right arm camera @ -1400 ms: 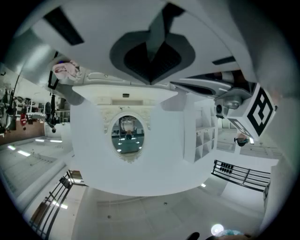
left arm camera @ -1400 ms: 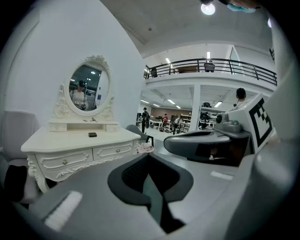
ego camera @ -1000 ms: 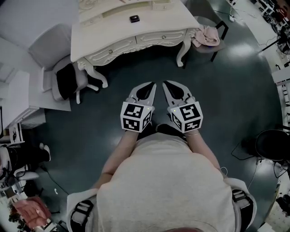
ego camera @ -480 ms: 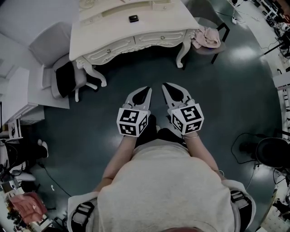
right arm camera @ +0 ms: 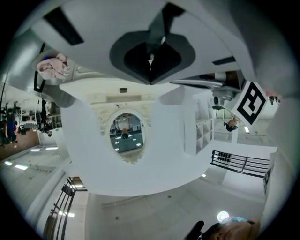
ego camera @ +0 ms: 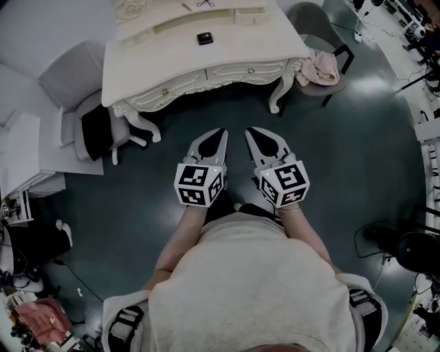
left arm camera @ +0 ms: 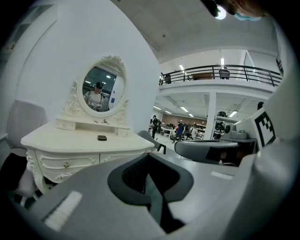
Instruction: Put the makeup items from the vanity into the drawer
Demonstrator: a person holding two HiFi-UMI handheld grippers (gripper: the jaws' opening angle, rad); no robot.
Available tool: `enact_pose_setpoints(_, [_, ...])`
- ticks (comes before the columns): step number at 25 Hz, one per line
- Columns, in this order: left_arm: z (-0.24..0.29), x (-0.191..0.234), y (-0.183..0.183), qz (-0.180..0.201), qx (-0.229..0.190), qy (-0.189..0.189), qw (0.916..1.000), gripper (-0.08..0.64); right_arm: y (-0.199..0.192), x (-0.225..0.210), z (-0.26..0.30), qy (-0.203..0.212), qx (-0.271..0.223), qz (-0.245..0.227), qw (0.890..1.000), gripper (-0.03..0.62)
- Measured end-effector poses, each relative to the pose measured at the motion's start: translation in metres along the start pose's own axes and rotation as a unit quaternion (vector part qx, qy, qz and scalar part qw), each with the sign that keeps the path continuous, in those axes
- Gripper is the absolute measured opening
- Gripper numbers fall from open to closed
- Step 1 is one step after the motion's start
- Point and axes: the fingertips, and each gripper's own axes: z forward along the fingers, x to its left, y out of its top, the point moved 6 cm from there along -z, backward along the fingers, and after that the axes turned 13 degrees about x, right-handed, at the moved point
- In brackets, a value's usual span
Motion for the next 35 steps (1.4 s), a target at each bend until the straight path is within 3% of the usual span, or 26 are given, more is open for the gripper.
enact_pose_setpoints(14, [0.093, 0.136, 0.113, 0.038, -0.012, -0.015, 0.9991, 0.009, 0.094, -0.064, 0.149, -0.024, -0.003, -0.009, 1.000, 0.008])
enact_pose_setpoints(23, [0.132, 0.171, 0.124, 0.029, 0.011, -0.044, 0.9986, 0.009, 0.106, -0.089, 0.194, -0.045, 0.022, 0.006, 0.999, 0.008])
enact_pose_setpoints(35, [0.190, 0.207, 0.150, 0.003, 0.017, -0.025, 0.9996, 0.009, 0.127, -0.154, 0.245, -0.036, 0.025, 0.005, 0.999, 0.008])
